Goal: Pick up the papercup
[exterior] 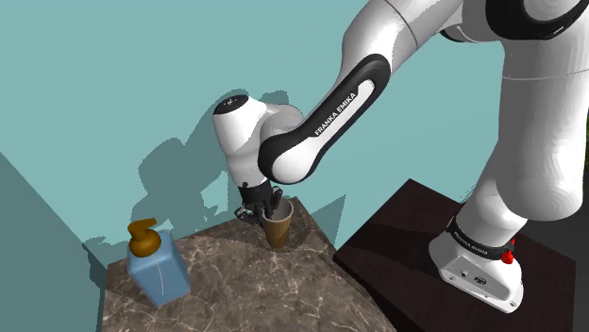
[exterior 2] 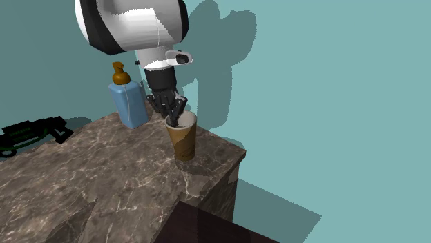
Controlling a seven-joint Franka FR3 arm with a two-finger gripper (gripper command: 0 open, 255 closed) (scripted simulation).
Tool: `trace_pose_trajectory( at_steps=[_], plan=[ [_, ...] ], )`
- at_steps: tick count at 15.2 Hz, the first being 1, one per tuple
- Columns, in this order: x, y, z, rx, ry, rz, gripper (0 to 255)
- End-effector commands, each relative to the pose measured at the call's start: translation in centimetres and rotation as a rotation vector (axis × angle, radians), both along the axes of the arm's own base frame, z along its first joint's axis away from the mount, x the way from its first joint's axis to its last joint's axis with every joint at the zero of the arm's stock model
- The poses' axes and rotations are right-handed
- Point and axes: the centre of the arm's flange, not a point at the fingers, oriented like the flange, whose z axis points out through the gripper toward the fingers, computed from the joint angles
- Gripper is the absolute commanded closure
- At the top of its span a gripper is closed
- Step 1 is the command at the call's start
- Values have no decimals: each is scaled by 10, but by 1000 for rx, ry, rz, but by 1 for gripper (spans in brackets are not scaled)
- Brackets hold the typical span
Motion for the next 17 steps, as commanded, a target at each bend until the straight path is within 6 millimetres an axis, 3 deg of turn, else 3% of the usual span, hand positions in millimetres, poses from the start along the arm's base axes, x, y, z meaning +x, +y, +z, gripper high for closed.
trace_pose_trajectory(
  at_steps=[1,4,17],
  plan=[
    [0,0,0,0,0,0,255],
    [0,0,0,0,0,0,255],
    [0,0,69,0,0,0,255]
  ],
)
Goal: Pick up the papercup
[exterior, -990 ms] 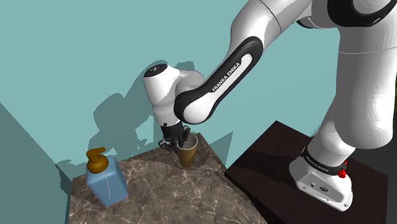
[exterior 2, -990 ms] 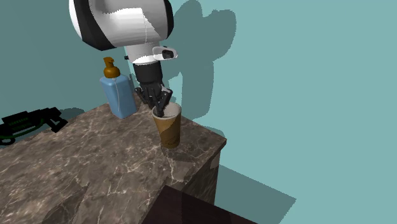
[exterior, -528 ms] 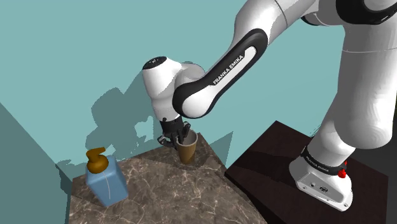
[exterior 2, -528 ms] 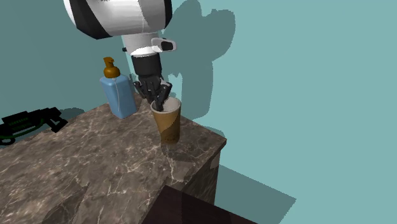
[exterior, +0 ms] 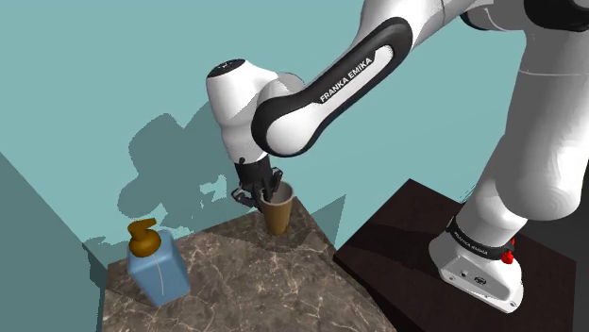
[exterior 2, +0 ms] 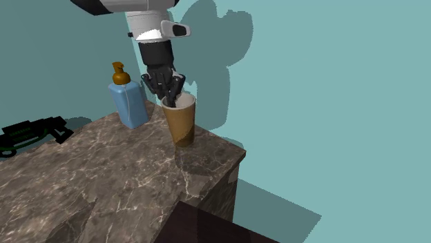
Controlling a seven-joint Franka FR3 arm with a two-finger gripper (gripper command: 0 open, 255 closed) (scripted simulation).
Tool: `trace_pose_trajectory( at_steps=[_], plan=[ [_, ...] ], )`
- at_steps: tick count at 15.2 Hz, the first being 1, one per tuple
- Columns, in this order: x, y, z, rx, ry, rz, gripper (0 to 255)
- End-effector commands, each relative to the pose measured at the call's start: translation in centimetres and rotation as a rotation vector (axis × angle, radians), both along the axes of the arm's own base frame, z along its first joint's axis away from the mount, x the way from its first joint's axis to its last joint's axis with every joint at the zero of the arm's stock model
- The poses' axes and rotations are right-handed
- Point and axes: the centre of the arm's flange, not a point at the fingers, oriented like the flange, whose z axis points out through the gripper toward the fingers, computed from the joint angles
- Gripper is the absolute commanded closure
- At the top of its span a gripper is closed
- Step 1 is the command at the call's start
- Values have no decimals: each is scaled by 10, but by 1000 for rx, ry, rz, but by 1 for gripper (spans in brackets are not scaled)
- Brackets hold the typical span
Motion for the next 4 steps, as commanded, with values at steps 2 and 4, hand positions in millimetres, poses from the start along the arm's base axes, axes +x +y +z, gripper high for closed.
trace_pose_trajectory(
  at_steps=[2,4],
  plan=[
    [-1,1,16,0,0,0,255],
    [-1,1,17,0,0,0,255]
  ],
)
